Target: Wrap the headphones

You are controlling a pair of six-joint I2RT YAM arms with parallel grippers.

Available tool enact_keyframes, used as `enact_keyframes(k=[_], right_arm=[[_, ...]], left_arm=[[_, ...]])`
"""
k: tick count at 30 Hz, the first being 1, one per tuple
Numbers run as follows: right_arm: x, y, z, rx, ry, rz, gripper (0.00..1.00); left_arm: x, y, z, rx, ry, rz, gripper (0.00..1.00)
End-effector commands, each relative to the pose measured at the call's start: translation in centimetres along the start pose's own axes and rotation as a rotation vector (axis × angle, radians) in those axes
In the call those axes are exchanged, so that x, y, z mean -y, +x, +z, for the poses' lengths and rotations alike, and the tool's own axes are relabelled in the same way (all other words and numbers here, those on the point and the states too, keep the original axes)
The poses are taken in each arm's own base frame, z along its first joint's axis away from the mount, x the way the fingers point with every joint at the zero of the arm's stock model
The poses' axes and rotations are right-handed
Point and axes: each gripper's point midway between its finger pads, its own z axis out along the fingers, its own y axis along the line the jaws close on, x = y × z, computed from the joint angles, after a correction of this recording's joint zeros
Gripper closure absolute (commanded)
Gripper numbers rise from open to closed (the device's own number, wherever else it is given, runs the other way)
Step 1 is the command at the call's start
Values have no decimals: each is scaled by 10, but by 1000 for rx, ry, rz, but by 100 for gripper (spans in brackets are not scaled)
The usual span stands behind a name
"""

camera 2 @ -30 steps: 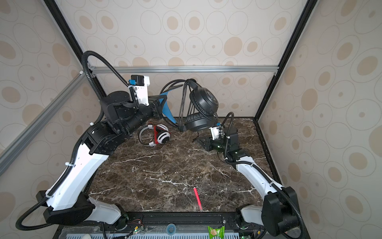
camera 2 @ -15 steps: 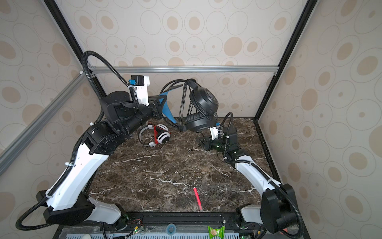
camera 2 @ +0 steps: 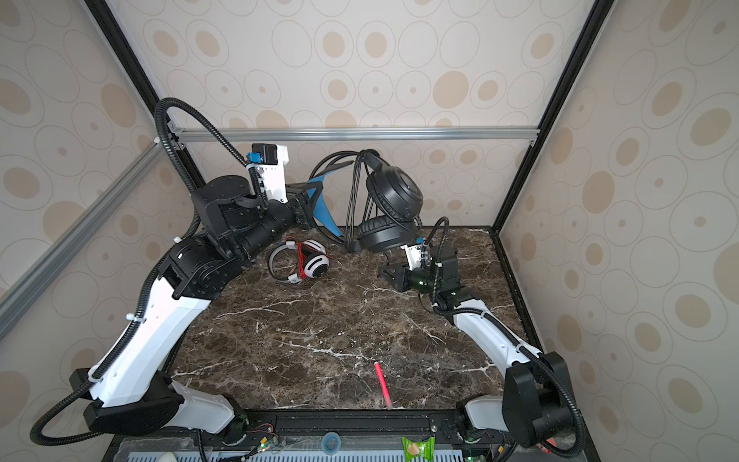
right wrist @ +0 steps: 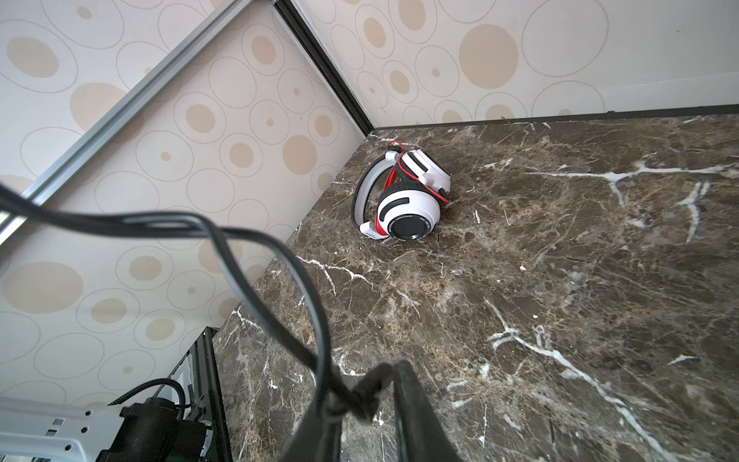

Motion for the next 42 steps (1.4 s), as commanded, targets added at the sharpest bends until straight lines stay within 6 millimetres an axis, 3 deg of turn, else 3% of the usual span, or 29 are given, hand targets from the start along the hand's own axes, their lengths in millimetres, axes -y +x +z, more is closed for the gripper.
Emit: enact_keyframes(k=[1,5,15,28,36,42], right_arm=[[-2,-6,1,14,-18,-7,80],[-1,-7,1,16,-13,-12,84],[-4,-16,3,34,-24,-16,75],[-6,-22,-2,57,-2,-35,79],[-10,-30,-6,84,7,-45,73],[-10,-31,-7,83,8,-47,79]], left_arm=[[11,-49,-24,158,55,-91,100],[11,-50,-22,159,59,-99,100],[11,-49,-16,156,68,-103,100],[8,-46,-15,152,67,-108,100],[6,-43,-18,150,63,-114,100],[4,-42,-20,151,61,-120,100]])
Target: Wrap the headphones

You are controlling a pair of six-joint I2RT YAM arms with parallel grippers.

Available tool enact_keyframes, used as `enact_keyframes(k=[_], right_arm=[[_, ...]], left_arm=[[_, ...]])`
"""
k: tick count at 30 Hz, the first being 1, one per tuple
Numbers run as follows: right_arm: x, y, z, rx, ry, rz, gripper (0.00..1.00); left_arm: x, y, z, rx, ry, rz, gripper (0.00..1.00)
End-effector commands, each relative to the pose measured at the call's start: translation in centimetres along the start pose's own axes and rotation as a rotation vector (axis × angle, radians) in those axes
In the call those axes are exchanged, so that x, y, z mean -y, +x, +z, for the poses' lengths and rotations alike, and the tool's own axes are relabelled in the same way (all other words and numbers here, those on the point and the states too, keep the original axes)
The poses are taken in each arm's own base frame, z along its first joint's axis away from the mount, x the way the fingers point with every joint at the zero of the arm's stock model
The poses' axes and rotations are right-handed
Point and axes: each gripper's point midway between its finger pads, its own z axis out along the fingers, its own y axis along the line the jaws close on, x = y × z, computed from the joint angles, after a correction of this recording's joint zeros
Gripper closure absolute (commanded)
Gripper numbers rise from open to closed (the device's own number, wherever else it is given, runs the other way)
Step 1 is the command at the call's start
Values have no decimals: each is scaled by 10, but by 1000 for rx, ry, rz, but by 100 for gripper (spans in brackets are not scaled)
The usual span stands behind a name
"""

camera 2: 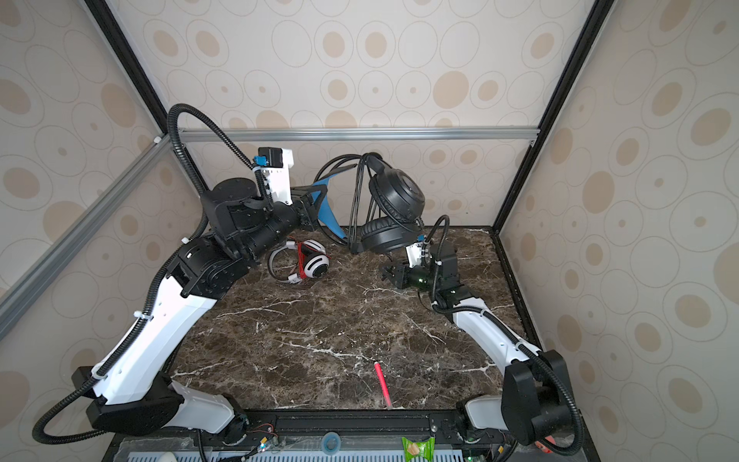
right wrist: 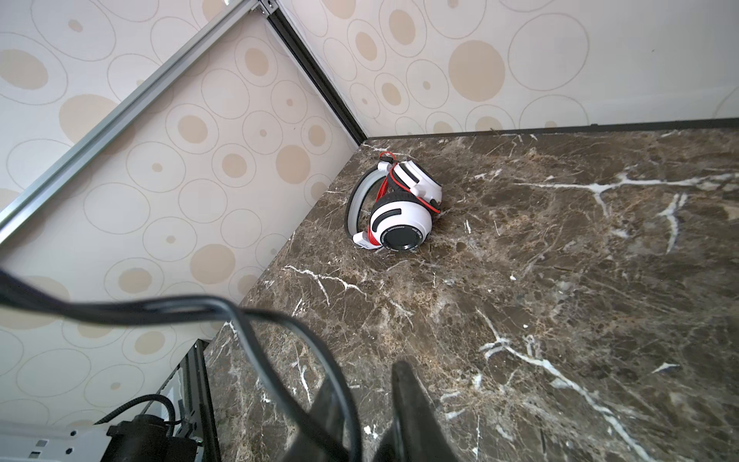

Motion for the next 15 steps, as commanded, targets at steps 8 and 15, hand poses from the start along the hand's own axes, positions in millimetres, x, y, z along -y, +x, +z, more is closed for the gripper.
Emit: enact_keyframes(k=[8,15], right_arm=[[-10,-12,-7,38,-17,-21,76],[-7,-2,-8,25,-8,-4,75]], left_arm=[[10,-55,-30,174,63,-95,100],[11,-55,-30,175,66,-96,100]])
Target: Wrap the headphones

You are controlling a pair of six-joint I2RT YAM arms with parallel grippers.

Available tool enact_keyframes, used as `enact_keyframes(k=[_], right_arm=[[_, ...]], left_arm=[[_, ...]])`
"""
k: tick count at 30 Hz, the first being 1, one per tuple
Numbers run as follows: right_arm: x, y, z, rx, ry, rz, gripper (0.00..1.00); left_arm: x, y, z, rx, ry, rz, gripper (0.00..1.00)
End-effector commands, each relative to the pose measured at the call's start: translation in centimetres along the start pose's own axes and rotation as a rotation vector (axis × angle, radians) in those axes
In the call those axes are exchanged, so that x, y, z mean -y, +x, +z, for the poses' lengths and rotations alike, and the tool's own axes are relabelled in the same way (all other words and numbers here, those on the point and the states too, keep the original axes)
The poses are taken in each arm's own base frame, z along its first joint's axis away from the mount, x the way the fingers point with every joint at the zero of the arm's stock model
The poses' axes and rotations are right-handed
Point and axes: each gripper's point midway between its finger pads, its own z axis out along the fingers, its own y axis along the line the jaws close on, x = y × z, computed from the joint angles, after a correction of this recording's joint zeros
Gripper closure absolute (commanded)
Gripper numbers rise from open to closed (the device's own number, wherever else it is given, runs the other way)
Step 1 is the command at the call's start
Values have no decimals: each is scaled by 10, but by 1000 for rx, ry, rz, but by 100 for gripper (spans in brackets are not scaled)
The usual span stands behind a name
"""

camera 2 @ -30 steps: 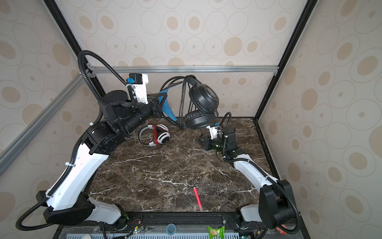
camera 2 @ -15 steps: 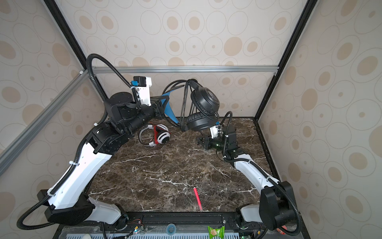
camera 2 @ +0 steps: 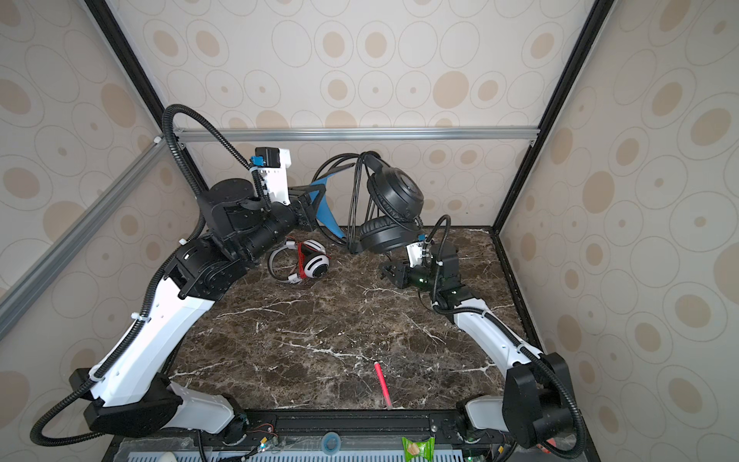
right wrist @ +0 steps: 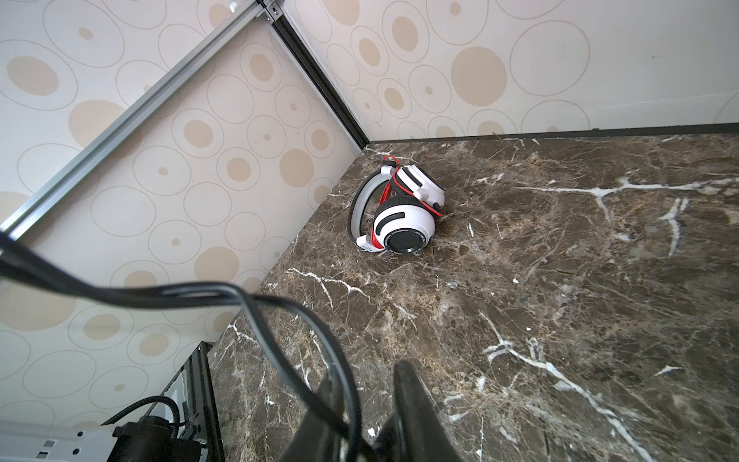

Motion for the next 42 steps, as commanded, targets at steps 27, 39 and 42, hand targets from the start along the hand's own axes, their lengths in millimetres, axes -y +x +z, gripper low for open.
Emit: enact_keyframes(k=[27,39,42], right_arm=[[0,18,4,-45,37,-39,100],[-39,68,7,-159,87,-160,100],[-50,78,3,-172,88,-182,100]], left_arm=[[-1,-74,-16,277,14,-202,100],[-54,-75,21,338,-119,-307,100],[-72,-67,32,327,-169,-306,100]])
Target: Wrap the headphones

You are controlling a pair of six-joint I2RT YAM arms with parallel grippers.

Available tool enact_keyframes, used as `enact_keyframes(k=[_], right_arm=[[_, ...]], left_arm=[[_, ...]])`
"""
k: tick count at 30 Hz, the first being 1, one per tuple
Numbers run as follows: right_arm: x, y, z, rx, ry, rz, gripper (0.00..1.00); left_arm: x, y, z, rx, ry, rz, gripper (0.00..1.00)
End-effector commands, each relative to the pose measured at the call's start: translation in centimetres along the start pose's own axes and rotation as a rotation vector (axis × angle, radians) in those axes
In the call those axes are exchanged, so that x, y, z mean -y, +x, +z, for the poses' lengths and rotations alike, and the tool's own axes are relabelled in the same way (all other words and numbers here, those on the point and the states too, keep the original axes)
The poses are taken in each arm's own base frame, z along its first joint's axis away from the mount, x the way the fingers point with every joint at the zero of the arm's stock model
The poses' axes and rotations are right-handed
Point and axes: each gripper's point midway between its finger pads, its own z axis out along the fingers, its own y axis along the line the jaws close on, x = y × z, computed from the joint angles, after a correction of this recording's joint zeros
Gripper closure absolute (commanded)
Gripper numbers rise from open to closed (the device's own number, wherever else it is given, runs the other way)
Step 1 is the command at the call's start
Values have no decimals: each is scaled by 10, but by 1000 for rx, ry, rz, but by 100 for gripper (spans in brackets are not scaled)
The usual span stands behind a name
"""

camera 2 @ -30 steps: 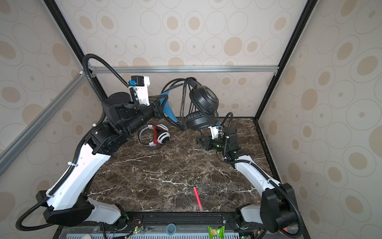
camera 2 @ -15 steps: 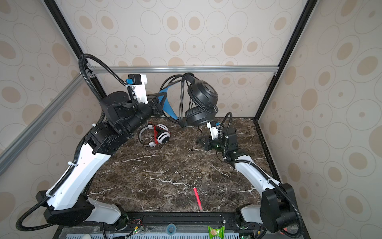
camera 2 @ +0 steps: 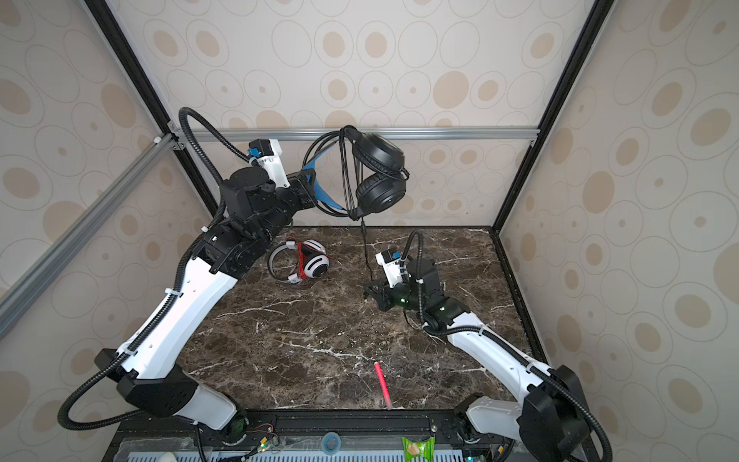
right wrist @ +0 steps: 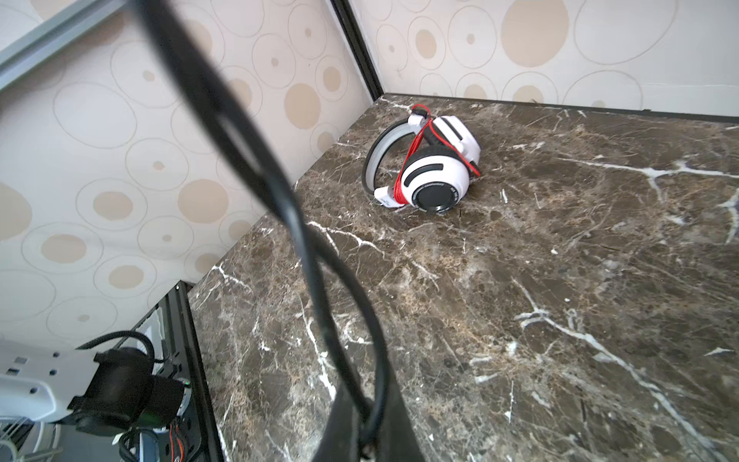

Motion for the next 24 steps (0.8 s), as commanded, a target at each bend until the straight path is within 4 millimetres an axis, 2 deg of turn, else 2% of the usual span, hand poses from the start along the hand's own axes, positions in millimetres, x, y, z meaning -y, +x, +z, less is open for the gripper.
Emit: enact_keyframes(k=[1,4,8,13,19,24], right_arm=[[-1,27,-5,-72,61,-18,100],[-17,36,-11,-92,55,-44,100],[-34,45,-15,-122,48,-91,100],[-55,45,-18,-172,16,-178,100],[-79,15,-40,-158,-15,-291,100],[-89,-12,-56,-167,-7,-395,100]], left_arm=[[1,-60,-10,200,41,-167,100],[-16,-57,1,208,-15,-155,100],[-30,-46,17,198,-67,-118,100],[-53,-20,32,162,-168,-37,100],[-85,25,48,76,-277,92,100],[-105,66,55,-27,-316,206,100]])
